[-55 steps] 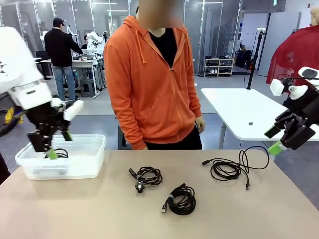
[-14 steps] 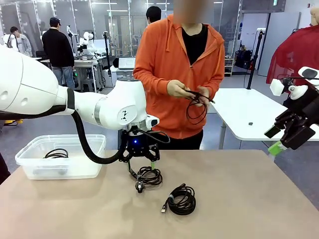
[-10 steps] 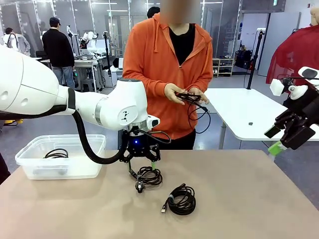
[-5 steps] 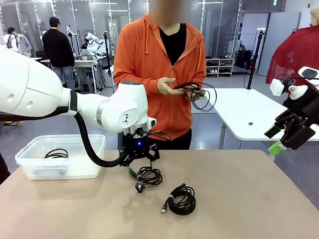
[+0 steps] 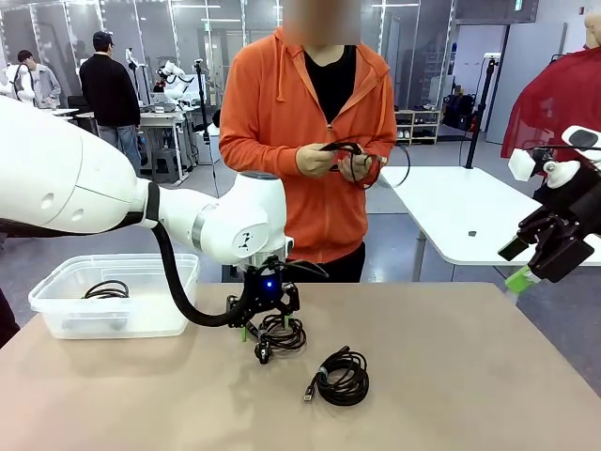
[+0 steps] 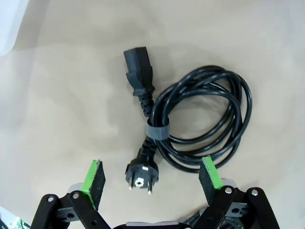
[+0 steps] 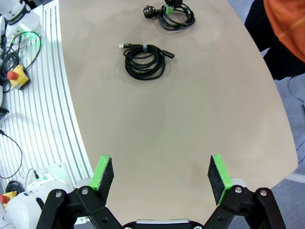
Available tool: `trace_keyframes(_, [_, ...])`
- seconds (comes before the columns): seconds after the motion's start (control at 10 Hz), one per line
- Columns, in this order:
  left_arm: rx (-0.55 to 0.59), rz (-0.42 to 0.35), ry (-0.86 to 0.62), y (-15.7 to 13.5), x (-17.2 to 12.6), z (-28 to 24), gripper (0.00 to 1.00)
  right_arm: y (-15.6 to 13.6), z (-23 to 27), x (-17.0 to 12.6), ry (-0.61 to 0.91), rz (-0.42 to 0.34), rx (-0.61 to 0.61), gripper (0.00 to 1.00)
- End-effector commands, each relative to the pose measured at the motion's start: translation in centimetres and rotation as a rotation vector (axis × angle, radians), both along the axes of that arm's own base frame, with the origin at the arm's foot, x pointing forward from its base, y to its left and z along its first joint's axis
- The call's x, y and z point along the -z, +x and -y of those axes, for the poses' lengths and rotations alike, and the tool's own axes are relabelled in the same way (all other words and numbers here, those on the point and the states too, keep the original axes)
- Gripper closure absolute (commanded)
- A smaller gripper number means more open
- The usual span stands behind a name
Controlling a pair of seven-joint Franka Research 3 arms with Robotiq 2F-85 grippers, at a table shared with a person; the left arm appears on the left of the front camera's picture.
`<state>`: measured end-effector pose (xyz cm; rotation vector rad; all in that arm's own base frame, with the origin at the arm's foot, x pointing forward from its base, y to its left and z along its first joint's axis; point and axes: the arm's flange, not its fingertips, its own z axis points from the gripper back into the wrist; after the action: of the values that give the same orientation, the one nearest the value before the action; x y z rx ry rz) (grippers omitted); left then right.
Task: Organize and store the cables.
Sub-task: Place the Power Cable into the Organizing box.
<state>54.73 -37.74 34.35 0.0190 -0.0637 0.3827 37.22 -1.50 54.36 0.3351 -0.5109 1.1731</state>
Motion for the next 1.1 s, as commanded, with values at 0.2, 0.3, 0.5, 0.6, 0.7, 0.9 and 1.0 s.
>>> trace_keyframes(0.2, [-0.042,0.003,0.032,1.7,1.5,-0.2,0.00,0.3,-0.2,-0.1,0.002,0.004,0.007,0.00])
trace_keyframes(0.3, [-0.050,0.005,0.028,2.1,1.8,-0.5,0.00,0.3,-0.2,-0.1,0.002,0.004,0.007,0.00])
trace_keyframes(0.5, [-0.064,-0.006,0.021,3.2,2.6,-0.6,0.00,0.3,-0.2,-0.1,0.002,0.004,0.007,0.00])
trace_keyframes(0.6, [-0.070,-0.007,0.019,3.6,2.8,-0.7,0.00,0.3,-0.2,-0.1,0.002,0.004,0.007,0.00])
trace_keyframes(0.7, [-0.077,-0.020,0.022,4.0,3.2,-0.7,0.00,0.3,-0.2,-0.1,0.002,0.004,0.007,0.00])
trace_keyframes(0.9, [-0.086,-0.040,0.027,4.4,3.8,-0.7,0.00,0.3,-0.2,-0.1,0.002,0.004,0.007,0.00])
trace_keyframes(1.0, [-0.087,-0.042,0.024,4.4,3.8,-0.7,0.00,0.3,-0.2,-0.1,0.002,0.004,0.007,0.00])
